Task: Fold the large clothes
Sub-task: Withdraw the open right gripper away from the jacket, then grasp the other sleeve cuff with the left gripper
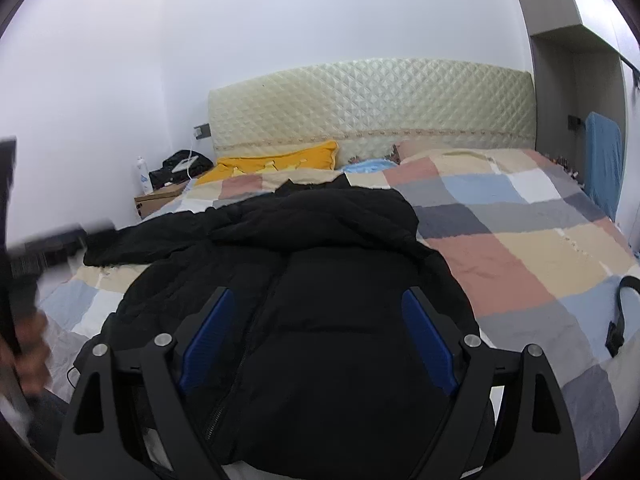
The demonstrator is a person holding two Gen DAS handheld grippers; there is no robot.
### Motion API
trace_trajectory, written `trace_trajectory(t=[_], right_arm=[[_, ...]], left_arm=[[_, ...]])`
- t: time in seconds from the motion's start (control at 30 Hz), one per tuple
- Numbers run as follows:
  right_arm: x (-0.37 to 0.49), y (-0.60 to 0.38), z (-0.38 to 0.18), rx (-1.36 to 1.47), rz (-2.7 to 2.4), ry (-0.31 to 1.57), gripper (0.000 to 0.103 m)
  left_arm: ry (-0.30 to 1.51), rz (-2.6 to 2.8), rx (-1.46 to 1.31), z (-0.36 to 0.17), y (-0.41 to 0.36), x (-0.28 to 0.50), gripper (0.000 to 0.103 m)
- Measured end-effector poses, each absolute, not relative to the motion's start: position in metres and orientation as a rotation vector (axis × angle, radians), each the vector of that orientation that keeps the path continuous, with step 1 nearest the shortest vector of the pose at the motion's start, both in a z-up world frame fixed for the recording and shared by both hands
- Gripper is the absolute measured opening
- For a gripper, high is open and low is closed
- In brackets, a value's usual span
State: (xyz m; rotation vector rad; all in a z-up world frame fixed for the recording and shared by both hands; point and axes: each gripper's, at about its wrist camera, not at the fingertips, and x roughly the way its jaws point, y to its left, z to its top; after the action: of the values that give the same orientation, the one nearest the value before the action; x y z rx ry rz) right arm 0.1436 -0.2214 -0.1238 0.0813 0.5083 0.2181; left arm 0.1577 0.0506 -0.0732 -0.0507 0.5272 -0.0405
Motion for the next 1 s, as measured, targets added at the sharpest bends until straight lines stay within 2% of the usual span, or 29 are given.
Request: trace_trajectory(t=[0.17, 0.37, 0.47, 0.53, 0.77, 0.87, 1.0], right_arm=[[0.149, -0.225, -0.129, 0.109, 0.189, 0.545, 0.086], [0.155, -0.211, -0.135, 0.051, 0.170, 0.583, 0.086], [0.162, -0.200, -0.138, 0.031, 0.172, 0.599, 0.086], [0.165, -0.192, -0.138, 0.024, 0.179, 0.605, 0.086], [0.180, -0.164, -0.136, -0.024, 0.170, 0.604, 0.086], [0.188, -0.157, -0.141, -0.034, 0.163, 0.625, 0.086], [0.202, -0.152, -0.146, 0.005, 0.161, 0.661, 0.086]], left_arm=[[0.410, 0.085, -0.062, -0.039, 0.137, 0.179, 0.102], [0.448, 0.264, -0.099, -0.056, 0.275, 0.229, 0.102], [0.506, 0.283, -0.218, -0.090, 0.353, 0.254, 0.102], [0.554, 0.308, -0.323, -0.132, 0.406, 0.268, 0.102], [0.679, 0.369, -0.551, -0.243, 0.505, 0.302, 0.101], [0.696, 0.360, -0.662, -0.278, 0.534, 0.314, 0.089], [0.642, 0.332, -0.732, -0.301, 0.560, 0.328, 0.083]])
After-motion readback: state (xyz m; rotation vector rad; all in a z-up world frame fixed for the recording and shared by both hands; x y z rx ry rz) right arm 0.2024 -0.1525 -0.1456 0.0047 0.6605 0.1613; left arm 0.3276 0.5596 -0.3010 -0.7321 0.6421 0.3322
